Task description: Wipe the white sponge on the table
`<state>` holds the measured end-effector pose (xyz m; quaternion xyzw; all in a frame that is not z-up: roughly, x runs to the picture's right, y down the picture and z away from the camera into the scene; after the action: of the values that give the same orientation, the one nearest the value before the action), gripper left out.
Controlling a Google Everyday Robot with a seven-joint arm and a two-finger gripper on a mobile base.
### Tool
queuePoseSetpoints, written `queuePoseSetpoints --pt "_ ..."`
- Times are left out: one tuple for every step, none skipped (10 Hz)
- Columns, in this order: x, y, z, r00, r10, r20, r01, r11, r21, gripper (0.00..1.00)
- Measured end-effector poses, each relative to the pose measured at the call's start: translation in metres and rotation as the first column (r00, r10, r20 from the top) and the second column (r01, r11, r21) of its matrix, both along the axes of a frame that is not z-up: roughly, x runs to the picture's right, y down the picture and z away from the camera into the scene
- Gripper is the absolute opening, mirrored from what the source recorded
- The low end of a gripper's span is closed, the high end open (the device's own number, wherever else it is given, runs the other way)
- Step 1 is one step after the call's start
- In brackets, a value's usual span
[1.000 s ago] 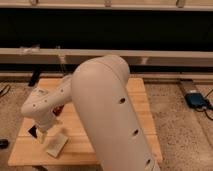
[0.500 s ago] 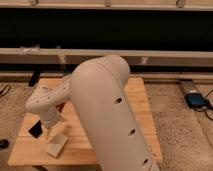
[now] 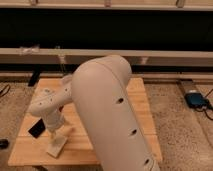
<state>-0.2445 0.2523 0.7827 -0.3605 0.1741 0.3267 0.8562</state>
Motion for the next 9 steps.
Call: queuePoseSetpoints --pt "-0.001 0.007 -0.001 1.0 0.002 -0.009 -0.003 0.9997 -0.024 0.8" --pt "-0.002 0.014 0.0 1.0 0.006 -0.018 -0.007 0.9985 -0.055 0.8" --pt "-0.002 0.018 0.001 1.0 0.015 -0.025 -0.017 0.9967 -0.08 0.8" --pt "-0.005 0.02 0.002 0.999 0.022 -0.026 -0.025 0.9945 -0.101 0.8" --pt "-0.008 0.019 0.002 0.999 0.027 -0.024 -0.03 0.9931 -0.114 0.77" --pt "-0.011 0.018 0.003 0.999 0.034 -0.02 -0.036 0.9913 -0.127 0.68" --pt "-0.013 0.016 0.003 0.999 0.04 -0.018 -0.043 0.9891 -0.141 0.56" --pt "-0.013 0.014 0.004 0.999 0.043 -0.016 -0.045 0.9885 -0.145 0.48" --pt "-0.013 0.011 0.005 0.999 0.048 -0.014 -0.049 0.9875 -0.15 0.36"
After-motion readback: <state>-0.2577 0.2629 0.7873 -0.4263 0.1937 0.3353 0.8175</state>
